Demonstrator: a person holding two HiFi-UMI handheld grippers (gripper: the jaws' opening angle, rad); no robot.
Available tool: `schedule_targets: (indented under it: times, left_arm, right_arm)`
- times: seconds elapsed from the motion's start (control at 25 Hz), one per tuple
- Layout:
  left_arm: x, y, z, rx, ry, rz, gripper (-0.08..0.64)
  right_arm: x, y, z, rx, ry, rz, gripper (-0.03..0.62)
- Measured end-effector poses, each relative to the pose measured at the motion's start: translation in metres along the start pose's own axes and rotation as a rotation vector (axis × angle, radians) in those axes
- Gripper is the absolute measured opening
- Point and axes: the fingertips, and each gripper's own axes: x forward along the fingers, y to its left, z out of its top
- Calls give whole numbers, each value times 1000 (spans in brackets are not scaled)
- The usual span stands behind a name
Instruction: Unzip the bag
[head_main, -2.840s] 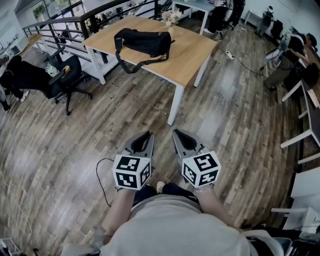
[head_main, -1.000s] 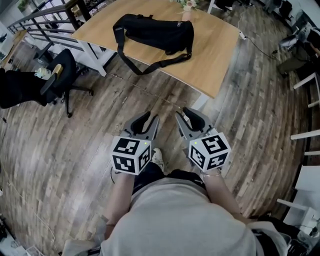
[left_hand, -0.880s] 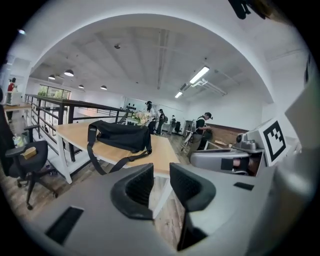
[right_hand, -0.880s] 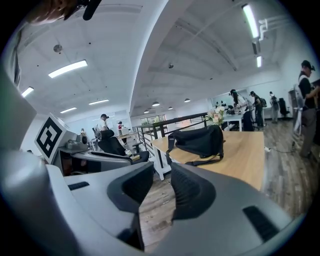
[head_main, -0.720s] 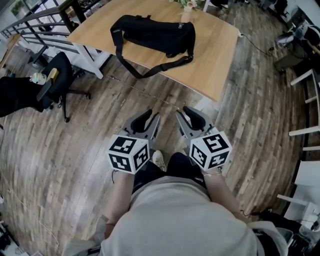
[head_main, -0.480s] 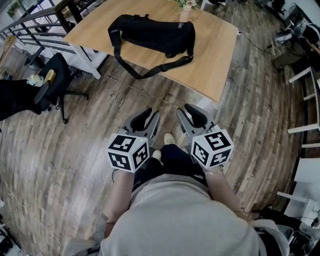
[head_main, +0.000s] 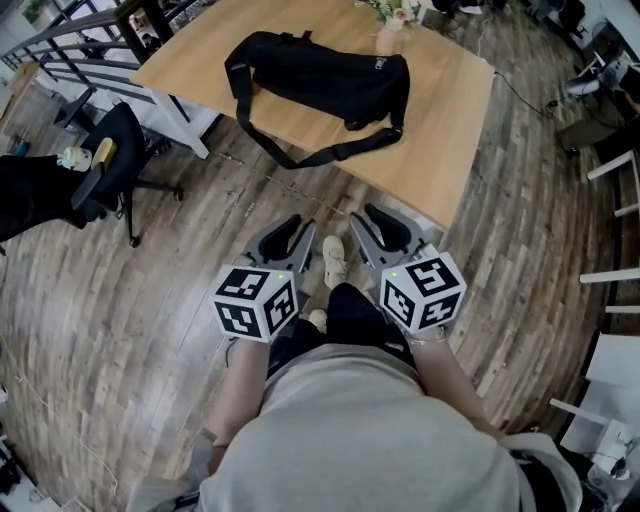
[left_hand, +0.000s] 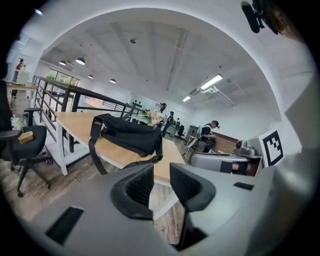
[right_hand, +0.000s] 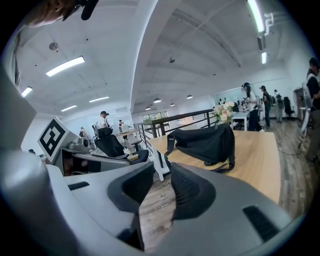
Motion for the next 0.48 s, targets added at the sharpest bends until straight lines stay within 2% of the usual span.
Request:
schedule_targets:
  times: [0.48]
  left_arm:
    - [112,31,66,64,-6,1,110]
  right_arm:
    - [80,-85,63,-11,-63,20,109]
